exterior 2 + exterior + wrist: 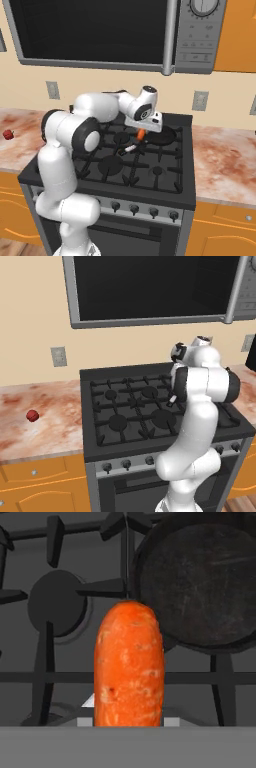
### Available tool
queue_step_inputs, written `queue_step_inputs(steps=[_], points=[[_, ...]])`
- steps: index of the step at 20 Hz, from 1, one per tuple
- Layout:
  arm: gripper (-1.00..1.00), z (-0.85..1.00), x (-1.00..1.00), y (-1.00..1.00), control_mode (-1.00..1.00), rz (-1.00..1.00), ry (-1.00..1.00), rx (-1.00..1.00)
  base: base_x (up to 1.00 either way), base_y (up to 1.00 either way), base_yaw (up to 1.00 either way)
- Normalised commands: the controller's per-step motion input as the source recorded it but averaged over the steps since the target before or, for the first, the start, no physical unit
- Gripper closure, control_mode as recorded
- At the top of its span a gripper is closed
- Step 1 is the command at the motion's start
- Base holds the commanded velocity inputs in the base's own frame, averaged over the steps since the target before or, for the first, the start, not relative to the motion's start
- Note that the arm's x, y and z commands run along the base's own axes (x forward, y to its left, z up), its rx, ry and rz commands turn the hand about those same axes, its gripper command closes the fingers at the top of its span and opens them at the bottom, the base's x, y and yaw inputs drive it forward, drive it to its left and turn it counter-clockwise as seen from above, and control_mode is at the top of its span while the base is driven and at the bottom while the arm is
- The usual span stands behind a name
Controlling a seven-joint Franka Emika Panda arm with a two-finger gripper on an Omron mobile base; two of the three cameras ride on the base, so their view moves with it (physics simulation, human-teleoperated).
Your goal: Put the carrot and bell pepper in the pan. Then turn on the rear right burner and set the heat to medium.
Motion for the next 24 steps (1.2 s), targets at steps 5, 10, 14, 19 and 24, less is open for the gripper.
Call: queue_step_inputs(steps=[5,10,14,19,24], points=[[1.00,-0.39,0.14,-0.12,-1.00,0.00,0.00,0.00,0.00,0.00,0.00],[1.00,-0.15,0.23,-0.16,-1.00,0.00,0.00,0.00,0.00,0.00,0.00],[1.00,-0.02,0.41,-0.39,-1.00,0.00,0.00,-0.01,0.00,0.00,0.00],[1.00,0.00,0.37,-0.34,-1.00,0.00,0.00,0.00,0.00,0.00,0.00],[1.00,0.00,0.40,-0.10,-1.00,0.00,0.00,0.00,0.00,0.00,0.00]])
